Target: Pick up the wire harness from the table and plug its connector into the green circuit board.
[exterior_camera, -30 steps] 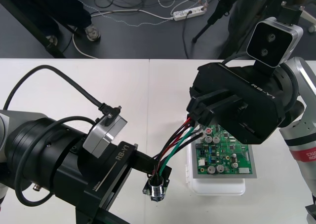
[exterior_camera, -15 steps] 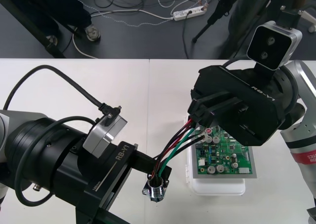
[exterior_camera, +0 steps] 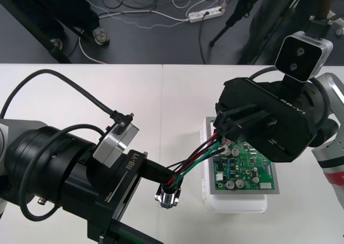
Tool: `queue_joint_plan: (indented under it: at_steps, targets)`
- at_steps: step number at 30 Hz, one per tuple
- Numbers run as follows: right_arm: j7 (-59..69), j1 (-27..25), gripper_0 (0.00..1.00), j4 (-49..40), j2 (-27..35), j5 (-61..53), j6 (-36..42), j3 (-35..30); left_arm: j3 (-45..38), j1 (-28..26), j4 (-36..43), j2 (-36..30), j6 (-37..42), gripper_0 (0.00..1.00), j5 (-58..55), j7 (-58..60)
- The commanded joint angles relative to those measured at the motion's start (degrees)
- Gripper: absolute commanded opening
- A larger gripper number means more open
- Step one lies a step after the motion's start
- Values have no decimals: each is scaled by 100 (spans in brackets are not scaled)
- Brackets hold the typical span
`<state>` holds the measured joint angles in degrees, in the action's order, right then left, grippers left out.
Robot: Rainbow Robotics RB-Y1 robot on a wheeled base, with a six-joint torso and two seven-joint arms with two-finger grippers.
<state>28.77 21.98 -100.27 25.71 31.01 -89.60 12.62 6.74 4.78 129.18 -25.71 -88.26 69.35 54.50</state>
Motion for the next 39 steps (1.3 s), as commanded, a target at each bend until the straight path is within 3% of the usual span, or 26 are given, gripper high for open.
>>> queue_joint_plan:
  at_steps: [1,11,29,39]
  targets:
    - [331,-352,0,-370,189,-130,-40,-234,-340,84,107,-101,327,100,202,192]
    - [304,-853,0,-748,320,-112,-40,-269,-885,84,107,-162,467,100,509,96]
    - [137,-950,0,-748,320,-16,865,-321,-1773,32,99,-681,1214,100,597,140]
    - [32,-950,0,-1021,320,942,1331,-629,-2028,32,81,-822,1531,100,650,157]
